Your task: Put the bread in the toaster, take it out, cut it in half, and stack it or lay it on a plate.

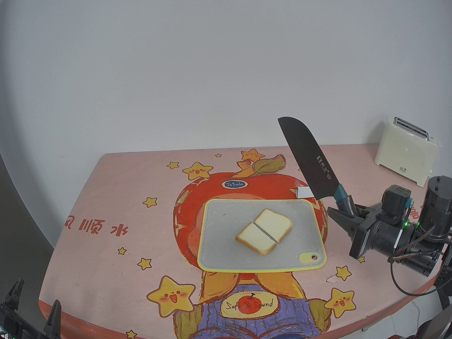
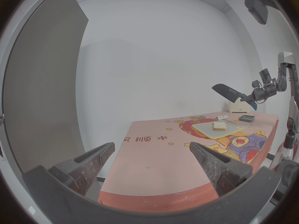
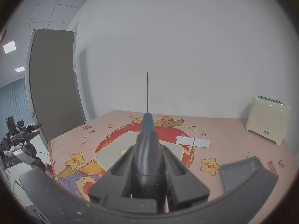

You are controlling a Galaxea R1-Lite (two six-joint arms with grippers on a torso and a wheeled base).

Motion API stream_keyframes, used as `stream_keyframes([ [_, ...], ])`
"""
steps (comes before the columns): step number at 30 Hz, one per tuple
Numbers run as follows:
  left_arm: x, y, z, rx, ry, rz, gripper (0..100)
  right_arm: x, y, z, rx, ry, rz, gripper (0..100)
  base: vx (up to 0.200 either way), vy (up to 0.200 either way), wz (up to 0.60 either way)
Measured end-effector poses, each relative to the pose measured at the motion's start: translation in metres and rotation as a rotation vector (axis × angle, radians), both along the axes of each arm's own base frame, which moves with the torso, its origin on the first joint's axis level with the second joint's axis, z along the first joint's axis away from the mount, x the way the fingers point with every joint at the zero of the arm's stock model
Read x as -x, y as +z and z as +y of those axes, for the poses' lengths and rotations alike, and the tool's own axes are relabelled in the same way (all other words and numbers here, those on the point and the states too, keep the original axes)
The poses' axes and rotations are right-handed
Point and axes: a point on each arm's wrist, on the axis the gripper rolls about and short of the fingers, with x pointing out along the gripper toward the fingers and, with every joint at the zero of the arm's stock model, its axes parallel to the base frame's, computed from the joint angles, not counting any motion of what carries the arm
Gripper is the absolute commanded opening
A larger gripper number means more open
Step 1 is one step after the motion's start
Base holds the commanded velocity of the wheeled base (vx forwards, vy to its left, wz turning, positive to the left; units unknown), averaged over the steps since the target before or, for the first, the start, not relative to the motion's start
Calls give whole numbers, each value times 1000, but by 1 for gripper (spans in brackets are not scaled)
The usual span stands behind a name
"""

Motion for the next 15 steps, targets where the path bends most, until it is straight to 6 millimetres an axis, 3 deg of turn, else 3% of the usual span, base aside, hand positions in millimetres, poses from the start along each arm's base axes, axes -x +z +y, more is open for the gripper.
stream_keyframes([
  [15, 1, -1, 0, 44, 20, -3, 100, -4, 0, -2, 10, -51, -5, 0, 0, 0, 0],
])
